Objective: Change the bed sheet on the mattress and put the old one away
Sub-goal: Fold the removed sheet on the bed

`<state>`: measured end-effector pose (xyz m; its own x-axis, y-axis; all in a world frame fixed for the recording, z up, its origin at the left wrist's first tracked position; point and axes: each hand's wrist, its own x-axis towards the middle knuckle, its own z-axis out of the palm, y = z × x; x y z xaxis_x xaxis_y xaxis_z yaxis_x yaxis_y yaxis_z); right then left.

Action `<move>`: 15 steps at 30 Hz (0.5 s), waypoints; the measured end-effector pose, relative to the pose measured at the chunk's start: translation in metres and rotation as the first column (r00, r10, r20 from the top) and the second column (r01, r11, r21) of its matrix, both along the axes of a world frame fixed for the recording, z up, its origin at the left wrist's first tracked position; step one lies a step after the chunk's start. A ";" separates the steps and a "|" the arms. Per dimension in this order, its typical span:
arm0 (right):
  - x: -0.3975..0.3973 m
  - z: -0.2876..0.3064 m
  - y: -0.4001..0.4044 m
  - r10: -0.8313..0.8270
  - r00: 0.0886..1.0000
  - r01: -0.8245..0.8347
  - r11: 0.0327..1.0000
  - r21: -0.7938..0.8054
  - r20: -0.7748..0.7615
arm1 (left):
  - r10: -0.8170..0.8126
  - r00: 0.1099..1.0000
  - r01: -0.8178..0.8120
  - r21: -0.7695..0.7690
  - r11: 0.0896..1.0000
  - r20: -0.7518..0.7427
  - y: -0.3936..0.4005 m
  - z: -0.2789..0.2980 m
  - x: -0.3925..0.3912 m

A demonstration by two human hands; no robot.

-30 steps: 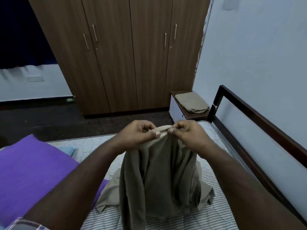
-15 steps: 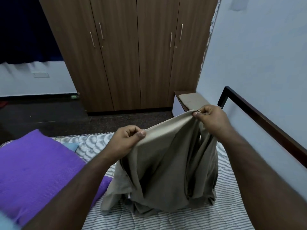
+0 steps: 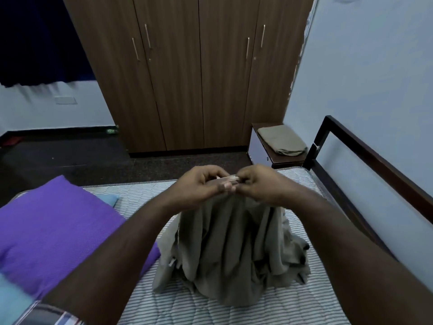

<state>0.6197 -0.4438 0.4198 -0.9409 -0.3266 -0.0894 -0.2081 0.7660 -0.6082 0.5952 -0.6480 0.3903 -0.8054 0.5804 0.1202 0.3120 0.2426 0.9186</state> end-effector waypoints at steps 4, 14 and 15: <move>-0.001 0.006 0.021 -0.110 0.991 0.120 0.983 -0.140 0.074 | 0.011 0.994 0.002 -0.128 0.992 0.106 -0.032 -0.026 0.006; -0.021 0.014 0.059 -0.345 0.938 0.339 0.893 -0.296 0.034 | 0.349 0.925 -0.315 -0.214 0.925 0.147 -0.086 -0.089 0.012; -0.023 0.015 0.063 -0.373 0.927 0.365 0.883 -0.296 0.029 | 0.378 0.902 -0.355 -0.138 0.925 0.210 -0.089 -0.090 0.014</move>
